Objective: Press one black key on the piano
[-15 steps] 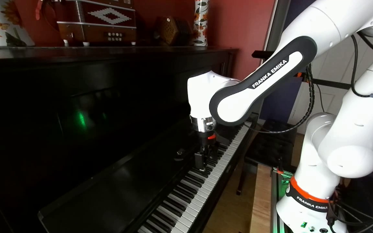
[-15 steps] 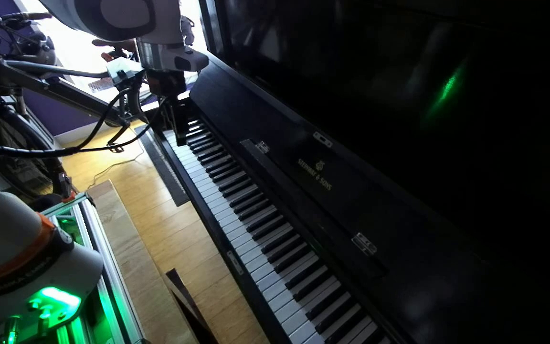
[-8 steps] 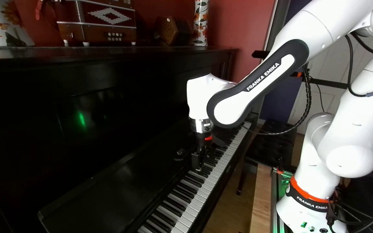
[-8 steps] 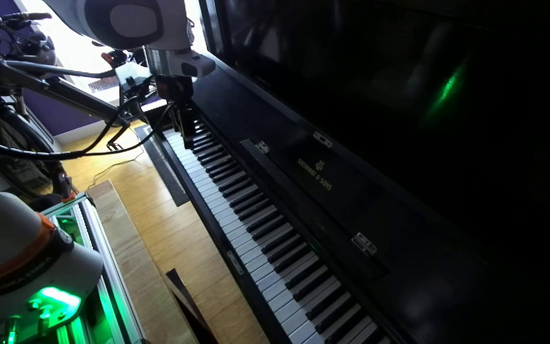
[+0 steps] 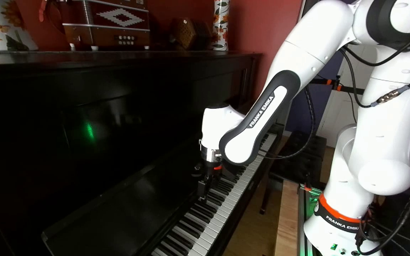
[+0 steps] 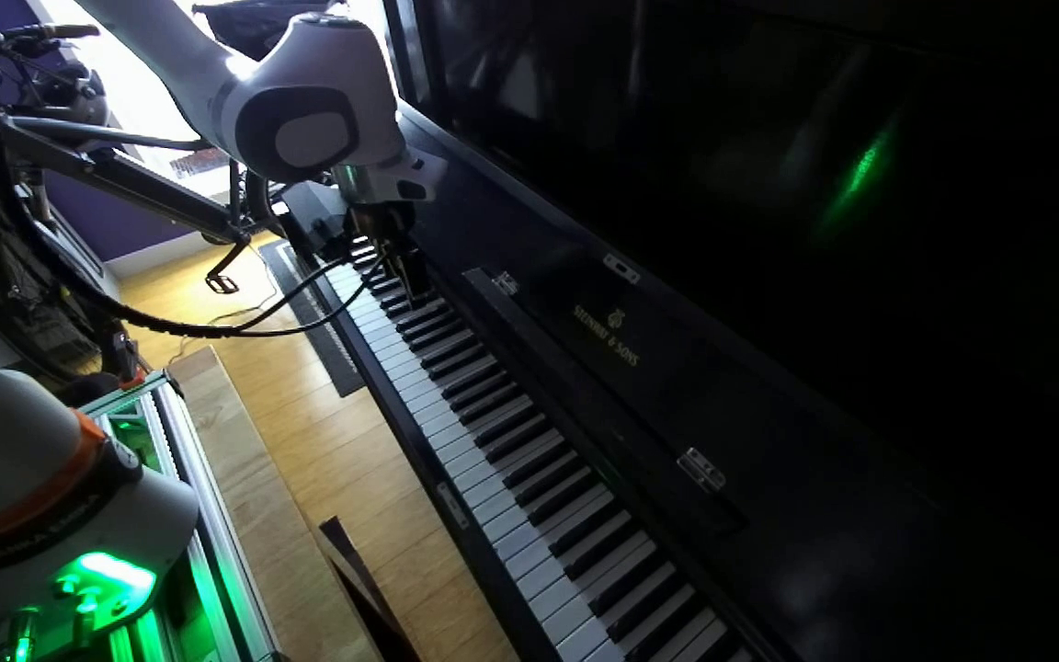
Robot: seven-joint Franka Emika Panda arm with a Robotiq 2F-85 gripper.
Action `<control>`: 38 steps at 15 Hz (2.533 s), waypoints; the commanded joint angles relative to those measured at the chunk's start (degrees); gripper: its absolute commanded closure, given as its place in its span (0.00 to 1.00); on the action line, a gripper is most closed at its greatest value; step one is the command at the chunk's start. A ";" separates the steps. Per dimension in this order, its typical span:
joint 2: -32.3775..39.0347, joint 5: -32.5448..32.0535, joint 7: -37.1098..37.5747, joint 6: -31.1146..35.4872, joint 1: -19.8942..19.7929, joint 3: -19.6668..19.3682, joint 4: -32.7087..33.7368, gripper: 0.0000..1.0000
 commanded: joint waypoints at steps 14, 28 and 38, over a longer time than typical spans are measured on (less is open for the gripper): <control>13.99 3.84 -6.47 8.09 0.45 -0.03 4.53 1.00; 18.54 2.67 -5.61 9.89 1.03 -1.04 6.44 1.00; 11.28 2.82 -4.83 6.34 1.39 -1.07 4.36 0.60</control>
